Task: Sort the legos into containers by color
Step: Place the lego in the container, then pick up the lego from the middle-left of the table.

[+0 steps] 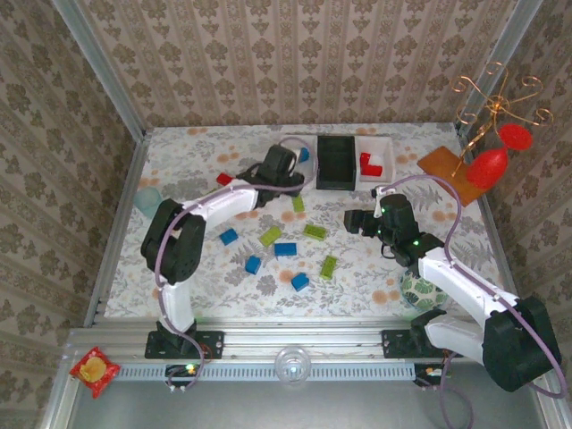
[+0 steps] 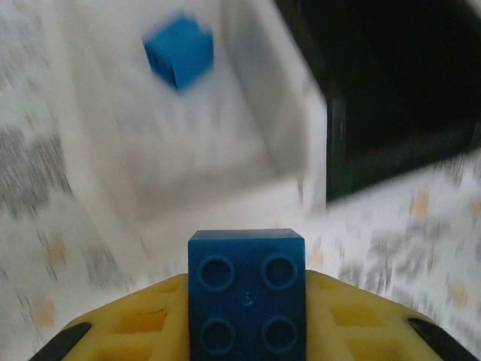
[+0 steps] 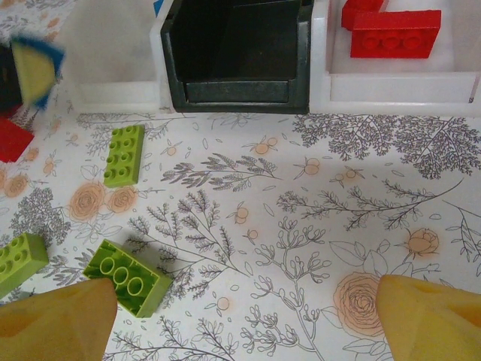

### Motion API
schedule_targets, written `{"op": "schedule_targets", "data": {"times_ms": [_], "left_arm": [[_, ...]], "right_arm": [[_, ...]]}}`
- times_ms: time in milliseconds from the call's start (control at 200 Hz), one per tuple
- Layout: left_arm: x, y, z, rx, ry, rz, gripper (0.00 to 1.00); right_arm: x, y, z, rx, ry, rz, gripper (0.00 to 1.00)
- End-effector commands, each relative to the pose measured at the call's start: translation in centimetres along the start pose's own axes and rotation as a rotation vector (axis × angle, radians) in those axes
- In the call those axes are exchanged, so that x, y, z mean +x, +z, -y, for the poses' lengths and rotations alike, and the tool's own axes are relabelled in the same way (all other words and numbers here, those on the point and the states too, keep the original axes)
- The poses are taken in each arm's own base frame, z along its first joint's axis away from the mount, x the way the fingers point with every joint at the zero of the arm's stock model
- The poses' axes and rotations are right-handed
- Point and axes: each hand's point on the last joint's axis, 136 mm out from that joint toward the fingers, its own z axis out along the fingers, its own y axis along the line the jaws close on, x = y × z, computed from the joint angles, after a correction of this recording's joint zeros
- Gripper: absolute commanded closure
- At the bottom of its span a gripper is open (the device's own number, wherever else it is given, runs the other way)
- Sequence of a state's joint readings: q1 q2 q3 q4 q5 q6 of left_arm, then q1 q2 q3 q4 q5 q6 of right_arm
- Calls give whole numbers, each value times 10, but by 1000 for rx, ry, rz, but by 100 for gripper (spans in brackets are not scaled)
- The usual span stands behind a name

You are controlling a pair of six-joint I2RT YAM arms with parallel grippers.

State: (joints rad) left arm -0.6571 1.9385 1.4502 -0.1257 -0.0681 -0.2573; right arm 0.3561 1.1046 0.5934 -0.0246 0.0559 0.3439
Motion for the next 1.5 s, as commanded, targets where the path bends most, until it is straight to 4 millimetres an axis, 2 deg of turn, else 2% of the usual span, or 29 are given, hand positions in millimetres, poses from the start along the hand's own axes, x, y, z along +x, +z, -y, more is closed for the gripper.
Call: {"op": "schedule_targets", "data": {"times_ms": [0,95,250,360,515,645,720,750,755,830,950,1060,1175,1275,1355,1375,1495], "left_arm": [[-17,25,-18,-37,20,12,71],[-37,41,-32,-71,15,35,70],[-56,69,-49,-127,43,25,66],[-64,79,-53,-141,60,16,56],[-79,66,-50,-135,80,35,41],[-84,32,-45,-114,88,46,36],[-65,3,-41,-89,89,26,35],[-50,-7,-42,-76,82,10,35],[-53,-11,-41,-73,80,20,35],[-12,-44,-50,-74,50,-27,35],[65,-96,-78,-147,17,-158,33],[124,-129,-92,-142,-71,-268,26],[172,-142,-101,-151,-122,-395,23],[200,-142,-110,-201,-129,-475,20],[209,-137,-114,-227,-148,-499,18],[209,-136,-122,-243,-172,-498,18],[204,-127,-127,-267,-181,-484,18]], "right_arm": [[1,2,4,15,-6,11,10],[1,2,3,12,-4,10,9],[2,2,3,13,-4,10,9],[2,1,3,12,-5,11,9],[2,2,3,14,-8,11,9],[2,2,3,10,-8,8,9],[1,0,-1,-6,-17,12,9],[1,-1,-3,-18,-23,12,9],[0,-1,-4,-20,-26,13,9],[-1,-4,-13,-59,-49,26,9],[-1,-5,-25,-103,-73,42,9],[2,-2,-26,-105,-73,39,9],[5,2,-25,-101,-70,22,9],[5,3,-24,-92,-67,18,9],[5,3,-21,-76,-67,15,9],[5,2,-21,-73,-68,15,9],[5,1,-21,-72,-67,18,9]]}}
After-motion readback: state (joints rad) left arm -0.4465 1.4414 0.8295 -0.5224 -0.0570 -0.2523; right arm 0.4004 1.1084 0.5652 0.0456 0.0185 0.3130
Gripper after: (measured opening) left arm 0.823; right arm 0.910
